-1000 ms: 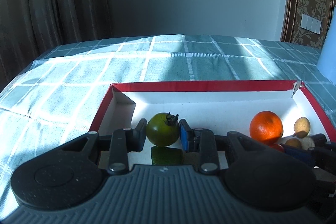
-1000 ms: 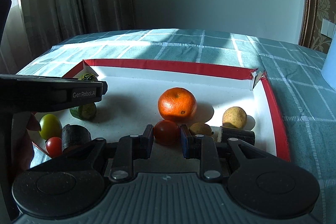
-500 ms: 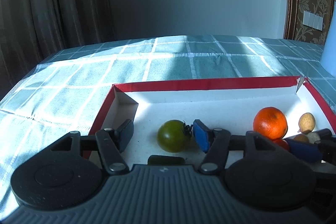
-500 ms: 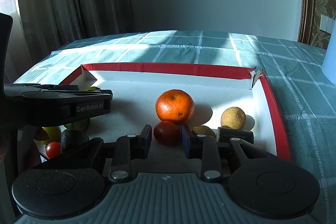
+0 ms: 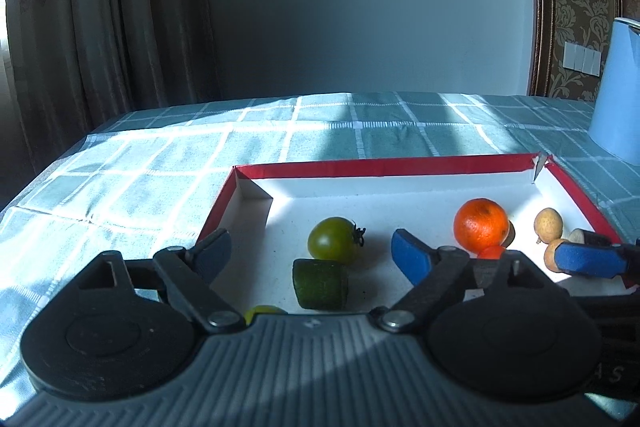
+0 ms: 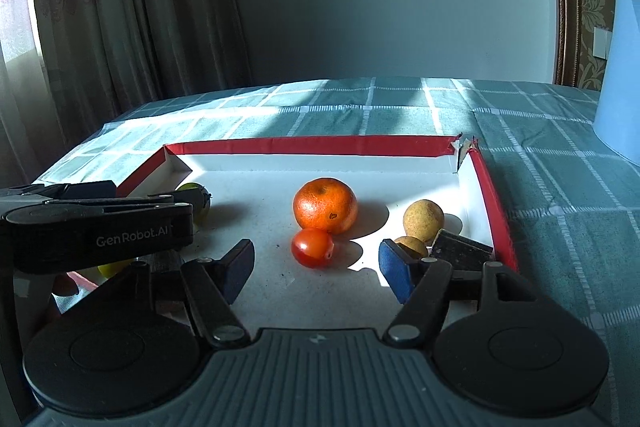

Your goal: Organize fruits

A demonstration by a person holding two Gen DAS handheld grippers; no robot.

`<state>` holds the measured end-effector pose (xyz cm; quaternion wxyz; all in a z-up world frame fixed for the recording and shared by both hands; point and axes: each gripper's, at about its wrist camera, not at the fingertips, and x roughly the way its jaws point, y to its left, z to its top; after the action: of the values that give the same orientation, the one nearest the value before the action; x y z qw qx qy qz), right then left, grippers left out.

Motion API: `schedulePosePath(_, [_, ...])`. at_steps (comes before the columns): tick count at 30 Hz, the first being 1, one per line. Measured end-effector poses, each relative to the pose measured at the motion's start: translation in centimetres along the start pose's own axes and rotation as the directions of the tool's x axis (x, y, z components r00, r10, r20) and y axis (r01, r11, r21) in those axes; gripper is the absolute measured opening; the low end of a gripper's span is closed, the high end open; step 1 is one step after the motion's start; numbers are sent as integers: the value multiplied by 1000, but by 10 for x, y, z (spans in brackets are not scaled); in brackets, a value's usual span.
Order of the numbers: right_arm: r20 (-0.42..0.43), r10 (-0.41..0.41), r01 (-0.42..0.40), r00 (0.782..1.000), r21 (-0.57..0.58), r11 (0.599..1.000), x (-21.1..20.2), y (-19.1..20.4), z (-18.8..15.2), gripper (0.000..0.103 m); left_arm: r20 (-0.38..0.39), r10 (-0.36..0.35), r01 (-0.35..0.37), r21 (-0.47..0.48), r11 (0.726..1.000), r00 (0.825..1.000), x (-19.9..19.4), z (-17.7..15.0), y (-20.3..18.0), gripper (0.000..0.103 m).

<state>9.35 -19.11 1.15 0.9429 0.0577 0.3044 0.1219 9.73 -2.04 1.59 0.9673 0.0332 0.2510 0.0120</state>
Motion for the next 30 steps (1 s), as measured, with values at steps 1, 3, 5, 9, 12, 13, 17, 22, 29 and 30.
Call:
schedulePosePath(1, [8,-7,7,1000,-5,1000,-4,1,-1,68,2,-1,1,2,1000,1000,-4,-2,0,88])
schedulePosePath(3, [34,-25,25,999,-12,1000,-13,1,-3,72,5,-11,11,-5,1000,1000,-13,-6,2,88])
schedulePosePath(5, [54,-24,25,998,-6,1000,-22,0,-4,77,13,-28,28,-15,999,1000,-22,-8,4,89])
schedulePosePath(9, [75,-40,40,996,2,999,-39,-3,-10,78,24,-38,39,-39,998,999,-38,-14,7,94])
schedulePosePath(12, [84,-63,63,994,4,998,-46,-6,-16,78,39,-33,34,-36,999,999,-50,-20,8,96])
schedulePosePath(13, [84,-64,63,994,8,998,-48,-7,-18,78,44,-31,32,-33,999,999,-52,-21,7,97])
schedulePosePath(17, [89,-75,74,993,14,997,-55,-10,-25,78,63,-36,37,-26,999,997,-63,-28,6,98])
schedulePosePath(22, [86,-75,72,994,28,997,-60,-13,-31,78,81,-18,17,4,1000,997,-71,-34,1,99])
schedulePosePath(29, [96,-67,64,993,42,997,-67,-14,-35,79,68,-33,32,2,999,997,-72,-35,1,103])
schedulePosePath(30, [97,-67,64,993,38,997,-68,-13,-37,79,67,-29,29,0,1000,997,-71,-35,1,103])
